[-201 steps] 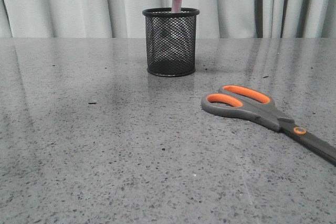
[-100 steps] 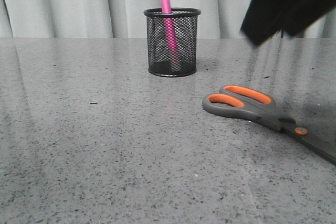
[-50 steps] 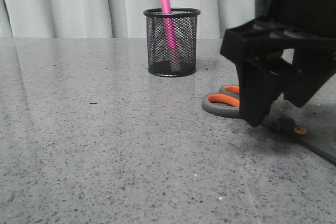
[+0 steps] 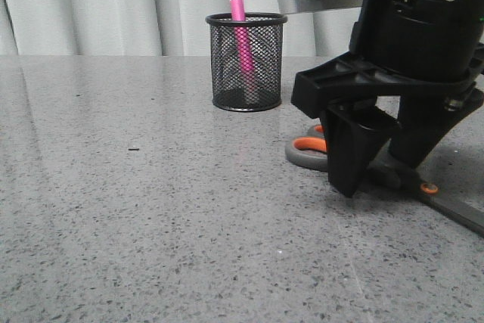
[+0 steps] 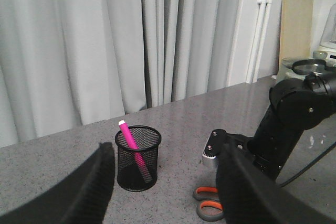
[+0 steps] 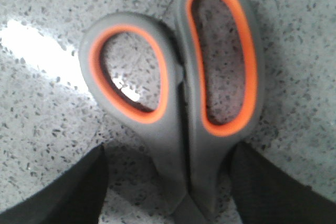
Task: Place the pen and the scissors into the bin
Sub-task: 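Lower the right gripper onto the scissors handles and grasp them, then lift the scissors with the right gripper and carry them above the cup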
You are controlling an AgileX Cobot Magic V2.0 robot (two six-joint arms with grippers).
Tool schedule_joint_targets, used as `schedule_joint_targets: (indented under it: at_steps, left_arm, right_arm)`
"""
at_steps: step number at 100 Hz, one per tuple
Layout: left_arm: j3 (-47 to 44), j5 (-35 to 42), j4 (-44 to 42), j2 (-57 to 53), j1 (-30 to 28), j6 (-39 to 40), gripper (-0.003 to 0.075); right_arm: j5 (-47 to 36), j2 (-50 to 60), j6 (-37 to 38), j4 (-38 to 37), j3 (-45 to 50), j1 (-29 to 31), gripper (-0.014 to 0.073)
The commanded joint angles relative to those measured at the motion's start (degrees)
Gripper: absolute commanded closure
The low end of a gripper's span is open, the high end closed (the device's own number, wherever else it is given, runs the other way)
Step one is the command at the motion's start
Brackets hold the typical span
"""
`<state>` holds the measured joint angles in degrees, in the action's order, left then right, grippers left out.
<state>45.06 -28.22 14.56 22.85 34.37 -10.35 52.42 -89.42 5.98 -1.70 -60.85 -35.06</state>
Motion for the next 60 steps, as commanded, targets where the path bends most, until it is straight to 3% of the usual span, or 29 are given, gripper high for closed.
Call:
schedule_joint_targets:
  at_steps: [1, 28, 60]
  left_arm:
    - [1.5, 2.7, 0.7, 0.5, 0.0, 0.6, 0.0335]
    - [1.5, 2.4, 0.7, 0.5, 0.0, 0.6, 0.0335]
    - [1.5, 2.4, 0.7, 0.5, 0.0, 0.6, 0.0335]
  right_arm:
    - [-0.1, -1.9, 0.2, -1.6, 0.3, 0.0, 0.0234]
    - [2.6, -4.0, 0.2, -1.6, 0.3, 0.0, 0.0669]
    - [0.3, 2.8, 0.7, -2.1, -1.4, 0.0, 0.0664]
